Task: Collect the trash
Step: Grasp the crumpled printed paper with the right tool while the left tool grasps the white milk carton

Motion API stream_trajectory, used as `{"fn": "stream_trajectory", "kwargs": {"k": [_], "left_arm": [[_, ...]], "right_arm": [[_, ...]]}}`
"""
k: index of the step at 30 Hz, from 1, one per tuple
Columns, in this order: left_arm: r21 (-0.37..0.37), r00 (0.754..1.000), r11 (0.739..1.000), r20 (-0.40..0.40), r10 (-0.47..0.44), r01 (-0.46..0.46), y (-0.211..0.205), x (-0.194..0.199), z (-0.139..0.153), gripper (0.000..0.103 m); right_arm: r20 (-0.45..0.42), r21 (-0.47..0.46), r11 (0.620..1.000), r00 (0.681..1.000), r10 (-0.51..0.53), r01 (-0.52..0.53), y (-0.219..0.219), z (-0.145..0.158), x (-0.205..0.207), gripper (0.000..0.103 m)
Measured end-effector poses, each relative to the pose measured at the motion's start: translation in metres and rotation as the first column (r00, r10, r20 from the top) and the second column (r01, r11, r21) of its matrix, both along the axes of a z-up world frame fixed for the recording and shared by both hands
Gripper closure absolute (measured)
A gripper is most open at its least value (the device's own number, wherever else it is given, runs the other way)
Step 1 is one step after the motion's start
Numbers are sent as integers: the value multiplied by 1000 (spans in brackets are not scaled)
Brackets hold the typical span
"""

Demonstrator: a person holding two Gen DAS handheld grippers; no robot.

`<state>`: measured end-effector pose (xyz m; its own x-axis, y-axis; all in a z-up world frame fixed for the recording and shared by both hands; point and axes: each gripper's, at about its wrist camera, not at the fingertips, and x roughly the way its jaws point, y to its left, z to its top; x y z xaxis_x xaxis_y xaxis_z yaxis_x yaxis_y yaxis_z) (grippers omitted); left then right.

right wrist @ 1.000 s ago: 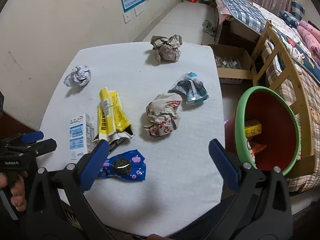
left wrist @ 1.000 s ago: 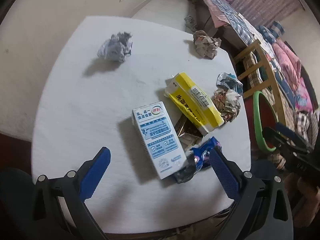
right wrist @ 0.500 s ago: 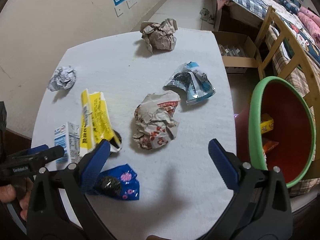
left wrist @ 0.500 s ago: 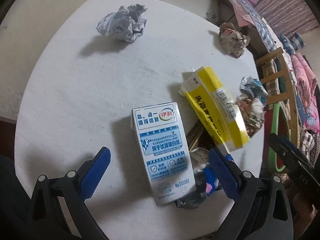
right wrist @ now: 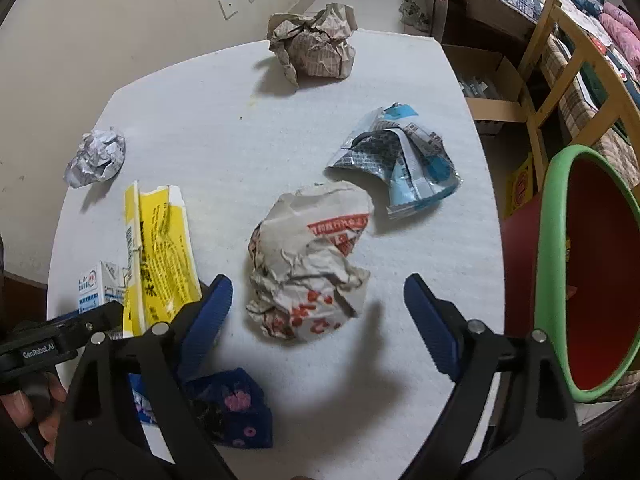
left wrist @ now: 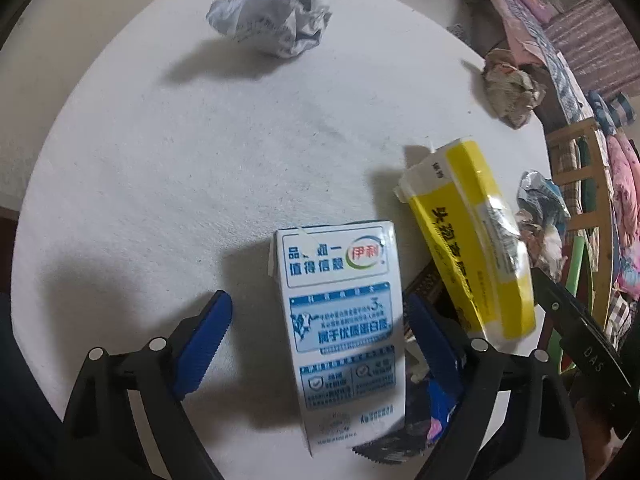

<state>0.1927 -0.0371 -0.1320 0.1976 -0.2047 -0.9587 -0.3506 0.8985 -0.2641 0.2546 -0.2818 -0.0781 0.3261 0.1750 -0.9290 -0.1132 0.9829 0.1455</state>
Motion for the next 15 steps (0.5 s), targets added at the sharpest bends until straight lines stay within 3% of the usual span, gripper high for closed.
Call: {"fn": "stream_trajectory", "kwargs": {"k": [1, 3, 8, 15], "left_arm": [[6, 1000, 1000, 1, -1, 1, -1, 1, 0, 19], [12, 1000, 1000, -2, -7, 7, -3, 3, 0, 21], [17, 1000, 1000, 6, -25, 25, -4, 2, 3, 44], [3, 999, 999, 20, -39, 39, 4, -3, 8, 46]], "right_arm": [[-12, 9, 1000, 1000, -5, 5, -1, -2, 2, 25], [-35, 21, 1000, 999, -5, 6, -1, -7, 5, 42], [-38, 11, 1000, 999, 13, -13, 2, -10, 4, 60], [-24, 7, 1000, 1000, 13, -13, 0, -2, -6, 66]]}}
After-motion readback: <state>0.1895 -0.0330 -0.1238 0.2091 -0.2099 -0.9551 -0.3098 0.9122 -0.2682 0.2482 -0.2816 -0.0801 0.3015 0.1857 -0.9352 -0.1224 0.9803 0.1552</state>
